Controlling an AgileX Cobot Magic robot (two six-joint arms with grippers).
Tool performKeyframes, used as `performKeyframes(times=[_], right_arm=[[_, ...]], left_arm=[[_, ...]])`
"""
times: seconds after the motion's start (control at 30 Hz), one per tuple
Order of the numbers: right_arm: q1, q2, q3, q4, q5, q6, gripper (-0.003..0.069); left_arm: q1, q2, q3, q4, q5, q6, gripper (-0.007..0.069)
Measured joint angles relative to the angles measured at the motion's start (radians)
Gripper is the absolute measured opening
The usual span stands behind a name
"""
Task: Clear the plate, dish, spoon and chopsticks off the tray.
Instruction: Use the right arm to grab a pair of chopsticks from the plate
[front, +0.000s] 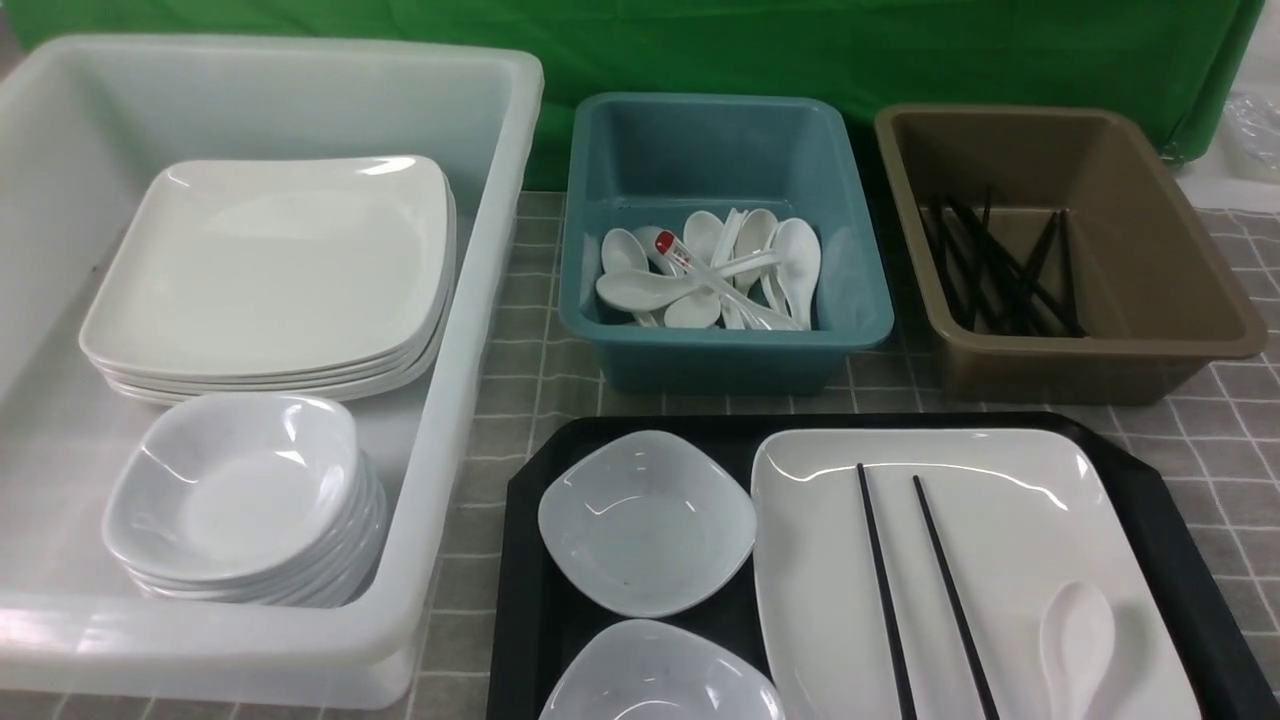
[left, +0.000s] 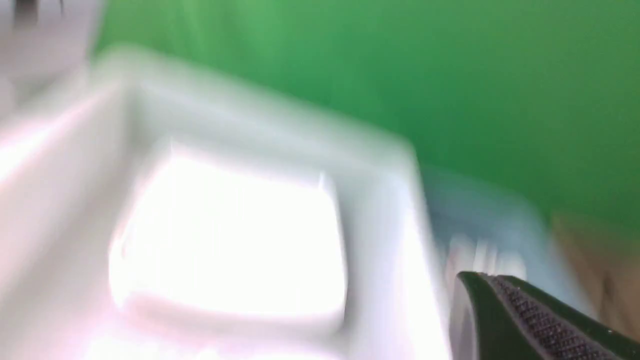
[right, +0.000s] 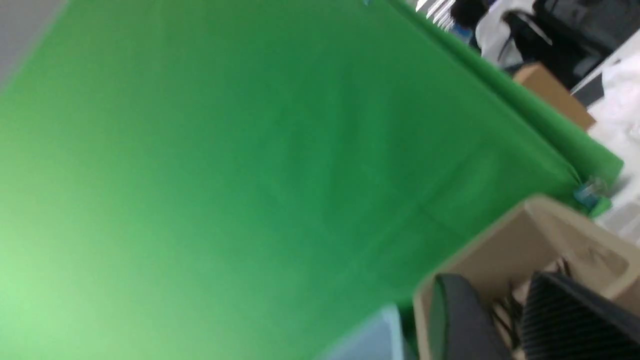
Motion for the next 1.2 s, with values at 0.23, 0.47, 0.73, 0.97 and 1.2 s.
performKeyframes(times=[0.23,0.47,0.73,0.97,1.2], right_arm=[[0.137,0.248,-0.474,-0.135,0.694,-0.171,0.0233],[0.316,0.761,-0.753,-0.174,1.128,-0.34,0.0069],[0.341,1.24,-0.89,-0.154,1.127,-0.393,0.0058],[0.341,1.536,-0.99,-0.085,1.073,-0.397,0.0562],[0.357,1.705,-1.028,0.009,1.002,-0.421,0.0687]], left_arm=[[0.0,0.209,-0.022,-0.319,0.253,0.326,0.0021],[-0.041,0.326,-0.041,-0.378,0.251,0.404,0.0012],[-0.373,0.409,-0.115,-0.216,0.302,0.28,0.0],[-0.616,0.498,-0.121,-0.073,0.301,0.119,0.0],[-0.66,0.523,-0.121,-0.067,0.293,0.092,0.0]])
